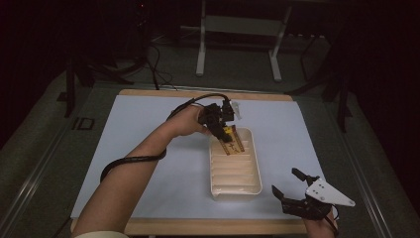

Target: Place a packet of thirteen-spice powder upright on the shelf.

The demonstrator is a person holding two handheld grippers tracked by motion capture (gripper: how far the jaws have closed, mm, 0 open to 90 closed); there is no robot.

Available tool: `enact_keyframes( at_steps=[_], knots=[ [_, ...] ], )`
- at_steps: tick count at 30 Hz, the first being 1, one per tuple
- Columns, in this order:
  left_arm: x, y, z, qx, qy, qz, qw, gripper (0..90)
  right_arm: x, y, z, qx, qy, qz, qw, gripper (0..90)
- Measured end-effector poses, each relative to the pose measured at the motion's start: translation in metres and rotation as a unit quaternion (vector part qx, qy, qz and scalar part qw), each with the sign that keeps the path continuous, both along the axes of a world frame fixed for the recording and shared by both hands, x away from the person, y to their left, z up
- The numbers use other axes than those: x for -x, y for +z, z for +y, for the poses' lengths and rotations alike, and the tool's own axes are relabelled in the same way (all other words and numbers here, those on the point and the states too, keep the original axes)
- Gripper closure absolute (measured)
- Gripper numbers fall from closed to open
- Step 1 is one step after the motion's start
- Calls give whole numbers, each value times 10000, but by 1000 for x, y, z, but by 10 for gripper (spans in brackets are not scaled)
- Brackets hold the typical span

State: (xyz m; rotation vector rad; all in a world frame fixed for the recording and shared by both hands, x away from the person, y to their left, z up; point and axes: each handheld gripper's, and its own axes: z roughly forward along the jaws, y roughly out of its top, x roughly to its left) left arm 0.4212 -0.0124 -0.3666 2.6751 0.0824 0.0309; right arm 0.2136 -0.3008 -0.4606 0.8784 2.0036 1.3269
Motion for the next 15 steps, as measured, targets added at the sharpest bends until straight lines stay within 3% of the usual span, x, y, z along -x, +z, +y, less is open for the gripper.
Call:
enact_keyframes(
  at_steps=[12,15],
  knots=[
    [-4,0,4,-35,111,67,9999,683,0,0,1,23,3,6,10000,141],
    [-5,0,4,-57,129,-7,9999,683,0,0,1,28,3,7,10000,142]
  ],
)
